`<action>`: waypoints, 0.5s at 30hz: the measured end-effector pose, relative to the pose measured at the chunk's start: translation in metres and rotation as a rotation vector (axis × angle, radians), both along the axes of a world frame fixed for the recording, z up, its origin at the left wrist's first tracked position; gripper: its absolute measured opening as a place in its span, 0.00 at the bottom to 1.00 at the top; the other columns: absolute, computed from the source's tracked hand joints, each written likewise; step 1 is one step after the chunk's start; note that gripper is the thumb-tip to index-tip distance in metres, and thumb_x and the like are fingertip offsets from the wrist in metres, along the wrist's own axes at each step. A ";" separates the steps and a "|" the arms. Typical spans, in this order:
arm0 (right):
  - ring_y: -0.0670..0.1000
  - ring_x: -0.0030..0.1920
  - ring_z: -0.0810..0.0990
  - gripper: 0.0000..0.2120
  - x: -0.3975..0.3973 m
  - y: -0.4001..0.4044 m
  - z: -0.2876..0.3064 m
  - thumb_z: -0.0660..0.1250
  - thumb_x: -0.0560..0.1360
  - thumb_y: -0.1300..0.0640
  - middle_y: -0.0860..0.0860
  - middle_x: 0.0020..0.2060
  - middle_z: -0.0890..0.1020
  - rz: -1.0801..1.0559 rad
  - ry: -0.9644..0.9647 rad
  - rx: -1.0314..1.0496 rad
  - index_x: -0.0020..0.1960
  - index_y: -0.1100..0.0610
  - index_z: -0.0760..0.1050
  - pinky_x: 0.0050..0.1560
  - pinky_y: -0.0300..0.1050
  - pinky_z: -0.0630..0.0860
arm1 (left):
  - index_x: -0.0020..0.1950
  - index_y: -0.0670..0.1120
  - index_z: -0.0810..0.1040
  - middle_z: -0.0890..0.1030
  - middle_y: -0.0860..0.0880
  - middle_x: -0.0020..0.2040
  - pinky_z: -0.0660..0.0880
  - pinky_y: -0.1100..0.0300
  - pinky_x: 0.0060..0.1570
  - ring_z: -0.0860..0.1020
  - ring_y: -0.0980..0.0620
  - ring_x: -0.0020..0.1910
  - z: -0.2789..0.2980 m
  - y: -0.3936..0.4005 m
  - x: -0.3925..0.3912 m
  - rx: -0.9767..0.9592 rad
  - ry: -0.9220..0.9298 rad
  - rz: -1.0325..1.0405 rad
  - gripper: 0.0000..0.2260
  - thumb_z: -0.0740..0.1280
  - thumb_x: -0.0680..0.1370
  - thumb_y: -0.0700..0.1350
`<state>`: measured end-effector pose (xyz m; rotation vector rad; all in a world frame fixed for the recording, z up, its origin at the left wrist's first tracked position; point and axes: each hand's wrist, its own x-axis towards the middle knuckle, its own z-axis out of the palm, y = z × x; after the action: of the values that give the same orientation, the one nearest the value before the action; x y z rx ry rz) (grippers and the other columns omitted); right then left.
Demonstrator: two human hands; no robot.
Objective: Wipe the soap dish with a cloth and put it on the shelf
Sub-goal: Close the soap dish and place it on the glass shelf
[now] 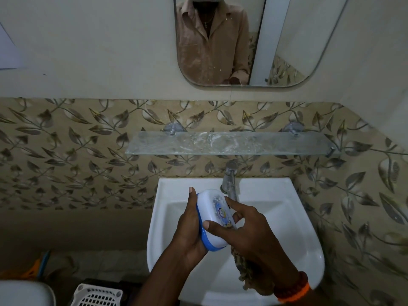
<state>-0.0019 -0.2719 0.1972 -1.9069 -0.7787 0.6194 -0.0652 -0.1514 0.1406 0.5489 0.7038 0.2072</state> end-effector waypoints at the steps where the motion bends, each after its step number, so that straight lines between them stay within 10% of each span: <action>1: 0.18 0.38 0.72 0.22 0.000 -0.001 0.000 0.79 0.68 0.50 0.34 0.38 0.74 0.000 0.003 -0.001 0.42 0.34 0.65 0.32 0.18 0.70 | 0.60 0.43 0.82 0.87 0.36 0.51 0.79 0.41 0.55 0.82 0.35 0.55 0.000 0.000 0.000 0.002 0.002 -0.006 0.33 0.57 0.76 0.70; 8: 0.22 0.38 0.75 0.19 0.003 -0.001 -0.007 0.80 0.67 0.51 0.35 0.35 0.77 -0.005 -0.014 0.017 0.44 0.37 0.71 0.33 0.20 0.71 | 0.66 0.44 0.79 0.84 0.35 0.57 0.85 0.43 0.44 0.83 0.35 0.54 -0.002 -0.003 0.004 -0.014 0.013 0.004 0.37 0.57 0.74 0.72; 15: 0.34 0.38 0.78 0.22 0.006 -0.001 -0.010 0.78 0.67 0.45 0.37 0.40 0.75 0.014 0.006 -0.069 0.51 0.37 0.68 0.35 0.21 0.72 | 0.68 0.43 0.78 0.82 0.33 0.62 0.79 0.39 0.59 0.80 0.33 0.62 -0.008 -0.011 0.003 -0.067 -0.029 0.017 0.34 0.64 0.74 0.68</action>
<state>0.0041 -0.2733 0.1876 -1.9627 -0.7762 0.6679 -0.0626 -0.1628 0.1329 0.4752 0.6853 0.2058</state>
